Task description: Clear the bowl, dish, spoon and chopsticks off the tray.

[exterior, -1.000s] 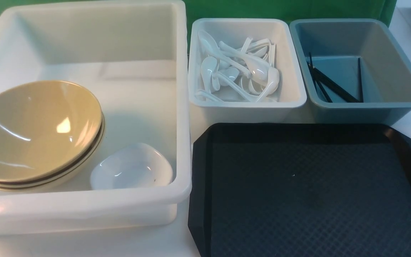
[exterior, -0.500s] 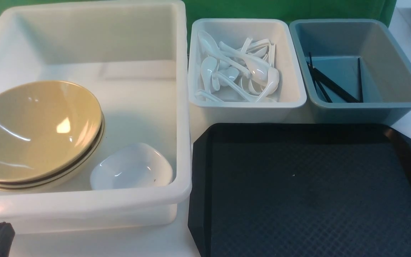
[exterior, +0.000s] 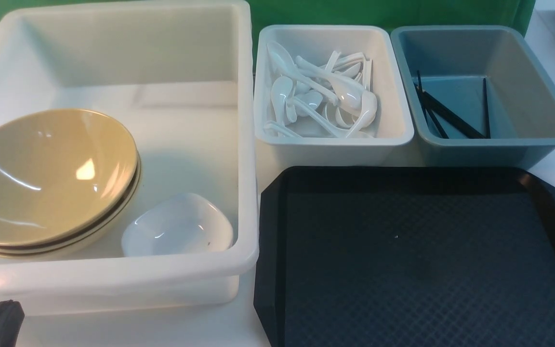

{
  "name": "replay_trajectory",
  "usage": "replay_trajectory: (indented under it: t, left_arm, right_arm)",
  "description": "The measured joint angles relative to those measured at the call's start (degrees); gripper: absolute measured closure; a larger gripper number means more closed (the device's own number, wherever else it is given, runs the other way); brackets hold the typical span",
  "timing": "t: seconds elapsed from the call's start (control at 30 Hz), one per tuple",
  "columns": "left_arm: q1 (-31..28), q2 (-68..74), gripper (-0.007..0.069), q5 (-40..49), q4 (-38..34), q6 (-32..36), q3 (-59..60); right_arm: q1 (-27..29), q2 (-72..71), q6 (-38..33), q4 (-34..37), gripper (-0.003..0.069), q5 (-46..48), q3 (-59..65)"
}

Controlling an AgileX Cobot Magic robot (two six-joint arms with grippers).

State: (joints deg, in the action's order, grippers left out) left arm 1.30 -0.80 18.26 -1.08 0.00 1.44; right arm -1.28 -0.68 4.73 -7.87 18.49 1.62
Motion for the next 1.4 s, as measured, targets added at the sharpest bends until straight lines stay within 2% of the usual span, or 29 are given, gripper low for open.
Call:
replay_trajectory:
  t: [1.4]
  left_arm:
    - [0.0, 0.0, 0.0636, 0.0, -0.1, 0.0, 0.0]
  right_arm:
    - [0.0, 0.0, 0.0, 0.0, 0.0517, 0.0, 0.0]
